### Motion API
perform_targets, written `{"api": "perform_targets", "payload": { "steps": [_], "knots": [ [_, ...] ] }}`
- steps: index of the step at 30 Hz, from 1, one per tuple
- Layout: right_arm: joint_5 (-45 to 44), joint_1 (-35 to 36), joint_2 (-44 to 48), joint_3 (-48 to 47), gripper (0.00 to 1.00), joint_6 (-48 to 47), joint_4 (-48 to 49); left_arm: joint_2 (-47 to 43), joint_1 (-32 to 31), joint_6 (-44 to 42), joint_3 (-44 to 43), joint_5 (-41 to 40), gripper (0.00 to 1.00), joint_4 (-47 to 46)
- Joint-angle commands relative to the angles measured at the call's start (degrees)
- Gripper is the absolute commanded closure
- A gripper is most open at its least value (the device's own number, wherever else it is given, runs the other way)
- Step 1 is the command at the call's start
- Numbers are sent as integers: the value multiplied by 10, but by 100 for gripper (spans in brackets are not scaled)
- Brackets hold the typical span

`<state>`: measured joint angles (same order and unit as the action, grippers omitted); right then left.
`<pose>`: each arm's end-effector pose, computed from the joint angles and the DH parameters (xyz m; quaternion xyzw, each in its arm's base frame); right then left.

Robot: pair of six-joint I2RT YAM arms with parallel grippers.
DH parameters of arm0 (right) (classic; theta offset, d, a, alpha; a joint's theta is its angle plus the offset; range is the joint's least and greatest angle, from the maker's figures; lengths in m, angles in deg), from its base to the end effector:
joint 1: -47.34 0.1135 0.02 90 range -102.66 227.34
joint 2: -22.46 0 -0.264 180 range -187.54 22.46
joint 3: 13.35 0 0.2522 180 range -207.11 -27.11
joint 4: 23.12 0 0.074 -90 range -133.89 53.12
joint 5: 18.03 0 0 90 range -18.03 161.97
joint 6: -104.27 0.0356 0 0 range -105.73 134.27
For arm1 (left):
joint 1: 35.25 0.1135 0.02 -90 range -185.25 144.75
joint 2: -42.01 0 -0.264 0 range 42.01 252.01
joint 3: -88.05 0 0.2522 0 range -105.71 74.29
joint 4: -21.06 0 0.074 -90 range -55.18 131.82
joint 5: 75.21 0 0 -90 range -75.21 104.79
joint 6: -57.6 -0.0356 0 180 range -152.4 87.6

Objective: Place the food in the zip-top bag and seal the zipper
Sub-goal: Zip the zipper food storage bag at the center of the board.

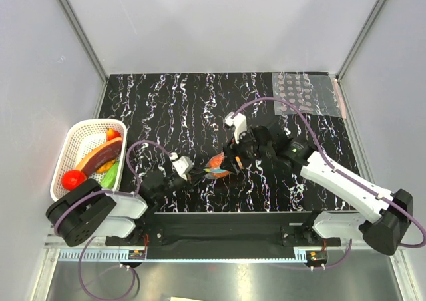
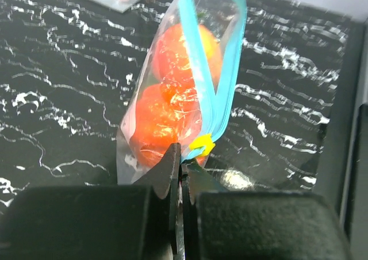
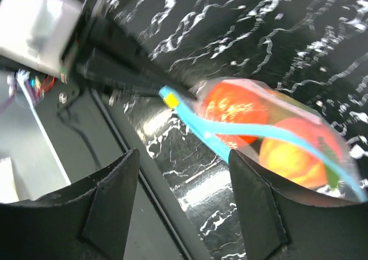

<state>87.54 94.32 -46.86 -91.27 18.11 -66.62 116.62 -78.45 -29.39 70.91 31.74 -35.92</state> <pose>0.1738 0.2002 0.3362 -0.3812 0.7939 0.3051 0.3624 0.1340 -0.1401 0.1545 0.3388 0.6240 -0.3695 0.5995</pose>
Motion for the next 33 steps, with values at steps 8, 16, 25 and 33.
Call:
{"api": "perform_targets", "payload": {
  "steps": [8,16,25,33],
  "knots": [
    [121,23,-26,-32,50,-144,60,-117,23,17,-65,89,100,-6],
    [93,47,-51,-44,53,-183,93,-118,24,13,-64,100,100,4],
    [107,47,-65,-63,55,-245,84,-125,24,-1,-52,112,100,1],
    [119,46,-70,-51,55,-306,94,-134,28,-3,-35,124,100,-7]
  ]
}}
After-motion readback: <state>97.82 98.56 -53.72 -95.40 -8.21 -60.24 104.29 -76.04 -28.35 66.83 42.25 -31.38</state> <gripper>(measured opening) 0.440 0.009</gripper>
